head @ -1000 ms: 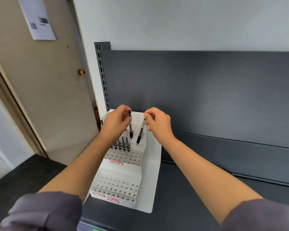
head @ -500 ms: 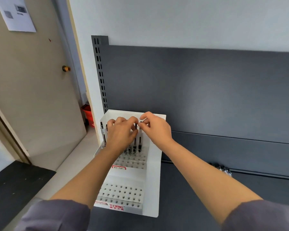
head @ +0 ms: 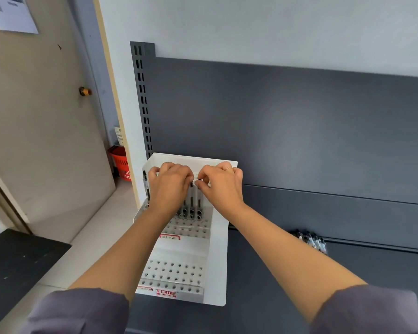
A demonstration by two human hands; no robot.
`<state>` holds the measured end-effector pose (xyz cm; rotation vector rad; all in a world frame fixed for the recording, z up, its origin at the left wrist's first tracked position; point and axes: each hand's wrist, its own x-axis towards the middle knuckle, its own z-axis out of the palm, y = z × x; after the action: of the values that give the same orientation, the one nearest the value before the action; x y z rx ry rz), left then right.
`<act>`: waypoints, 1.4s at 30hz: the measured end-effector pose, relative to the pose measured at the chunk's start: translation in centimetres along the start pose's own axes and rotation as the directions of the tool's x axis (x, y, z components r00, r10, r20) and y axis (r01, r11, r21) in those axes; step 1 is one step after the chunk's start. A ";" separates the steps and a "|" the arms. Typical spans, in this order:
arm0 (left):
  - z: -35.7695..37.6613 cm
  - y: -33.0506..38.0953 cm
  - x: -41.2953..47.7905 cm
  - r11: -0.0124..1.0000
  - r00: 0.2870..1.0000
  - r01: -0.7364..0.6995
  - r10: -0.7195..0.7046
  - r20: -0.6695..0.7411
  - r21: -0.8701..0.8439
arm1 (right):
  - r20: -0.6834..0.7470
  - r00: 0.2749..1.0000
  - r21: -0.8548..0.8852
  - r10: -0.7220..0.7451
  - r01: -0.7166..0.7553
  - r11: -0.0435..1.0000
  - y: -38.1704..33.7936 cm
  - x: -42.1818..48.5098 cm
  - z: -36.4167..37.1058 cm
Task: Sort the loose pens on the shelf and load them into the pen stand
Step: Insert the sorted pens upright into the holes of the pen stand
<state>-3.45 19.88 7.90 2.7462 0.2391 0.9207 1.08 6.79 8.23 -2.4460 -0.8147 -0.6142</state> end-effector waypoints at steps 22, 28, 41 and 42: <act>5.2 17.0 0.1 0.919 0.950 -0.295 0.312 0.026 -0.263 | 0.062 0.962 0.033 0.267 -0.270 0.962 16.4 -7.0 -7.7; 11.8 23.6 -3.2 0.937 0.897 -0.227 0.308 0.319 -0.265 | 0.377 0.839 -0.011 0.392 -0.419 0.908 25.0 -11.7 -10.7; 19.1 24.2 -7.8 0.987 0.690 0.141 -0.040 0.723 -0.080 | 0.646 0.648 -0.059 0.403 -0.484 0.873 31.6 -14.7 -7.3; 19.6 23.8 -7.7 0.977 0.656 0.196 -0.067 0.752 -0.083 | 0.651 0.640 -0.063 0.409 -0.492 0.869 31.7 -14.5 -6.8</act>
<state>4.36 -8.04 -5.23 2.6435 0.1906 -0.2746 9.27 -25.61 -3.97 -2.6059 -0.3952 0.5043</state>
